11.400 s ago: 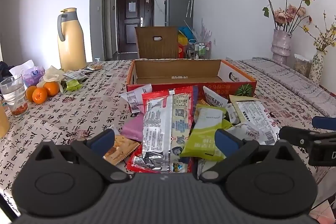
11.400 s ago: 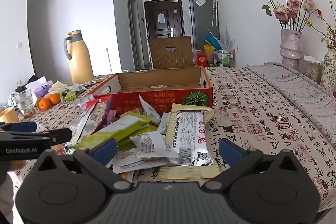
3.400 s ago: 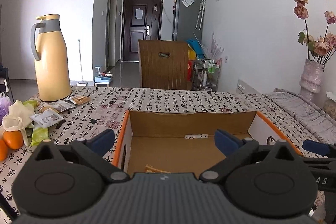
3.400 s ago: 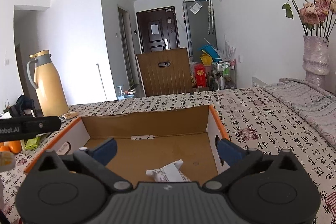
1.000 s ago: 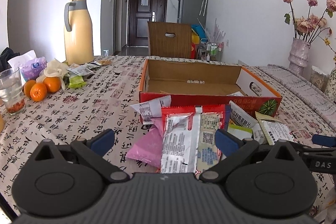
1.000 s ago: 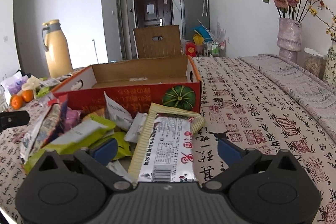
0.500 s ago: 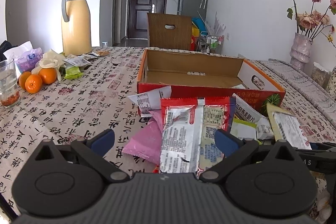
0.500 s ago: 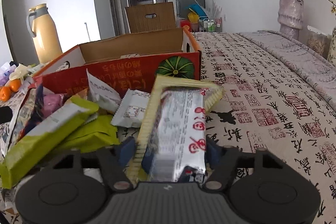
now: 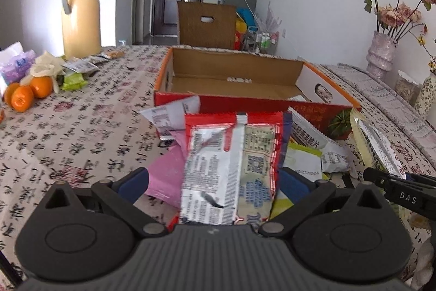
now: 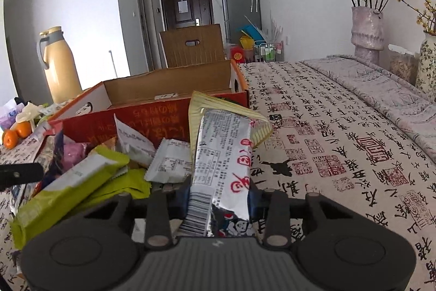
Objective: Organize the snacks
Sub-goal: 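Grasp the red-and-silver snack packet with the left tool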
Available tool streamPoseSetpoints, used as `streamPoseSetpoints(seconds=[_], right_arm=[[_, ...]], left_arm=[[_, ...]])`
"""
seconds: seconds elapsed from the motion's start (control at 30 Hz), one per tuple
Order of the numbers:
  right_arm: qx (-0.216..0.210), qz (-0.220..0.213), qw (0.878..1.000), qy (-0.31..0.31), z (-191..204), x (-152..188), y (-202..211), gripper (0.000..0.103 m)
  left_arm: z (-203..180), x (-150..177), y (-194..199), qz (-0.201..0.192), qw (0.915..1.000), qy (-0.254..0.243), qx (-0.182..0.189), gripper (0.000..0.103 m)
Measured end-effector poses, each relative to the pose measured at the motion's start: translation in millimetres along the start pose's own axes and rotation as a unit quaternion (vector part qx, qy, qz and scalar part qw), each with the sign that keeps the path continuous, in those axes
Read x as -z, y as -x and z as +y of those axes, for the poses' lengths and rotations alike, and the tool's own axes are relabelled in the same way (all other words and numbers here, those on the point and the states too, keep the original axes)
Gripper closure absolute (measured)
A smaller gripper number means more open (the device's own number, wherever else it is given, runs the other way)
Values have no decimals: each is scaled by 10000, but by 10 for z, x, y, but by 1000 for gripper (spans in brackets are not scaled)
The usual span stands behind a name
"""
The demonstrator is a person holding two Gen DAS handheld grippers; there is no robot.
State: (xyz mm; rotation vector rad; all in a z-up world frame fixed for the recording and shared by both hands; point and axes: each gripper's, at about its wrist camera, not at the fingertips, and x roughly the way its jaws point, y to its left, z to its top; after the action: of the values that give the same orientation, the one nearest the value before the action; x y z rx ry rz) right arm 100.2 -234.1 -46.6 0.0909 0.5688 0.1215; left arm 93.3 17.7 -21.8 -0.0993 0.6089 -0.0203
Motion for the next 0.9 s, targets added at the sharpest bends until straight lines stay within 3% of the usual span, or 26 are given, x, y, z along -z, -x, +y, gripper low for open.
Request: streamPoseSetpoints(seconds=[0.23, 0.33, 0.4, 0.67, 0.9], right_arm=[[-42, 30, 10000, -60, -25, 16, -6, 67], [-90, 38, 9999, -74, -14, 17, -13, 67], [-105, 44, 9999, -72, -11, 21, -16, 66], [-135, 33, 9999, -93, -19, 30, 0, 66], [-168, -8, 9998, -101, -16, 32, 34, 66]], left_arm=[[-47, 10, -100, 111, 9999, 8, 76, 2], [-60, 15, -113, 132, 9998, 8, 179, 12], [-66, 13, -100, 132, 9995, 10, 277, 24], [-60, 3, -48, 106, 9996, 15, 269, 37], [-50, -23, 19, 42, 9997, -13, 222, 41]])
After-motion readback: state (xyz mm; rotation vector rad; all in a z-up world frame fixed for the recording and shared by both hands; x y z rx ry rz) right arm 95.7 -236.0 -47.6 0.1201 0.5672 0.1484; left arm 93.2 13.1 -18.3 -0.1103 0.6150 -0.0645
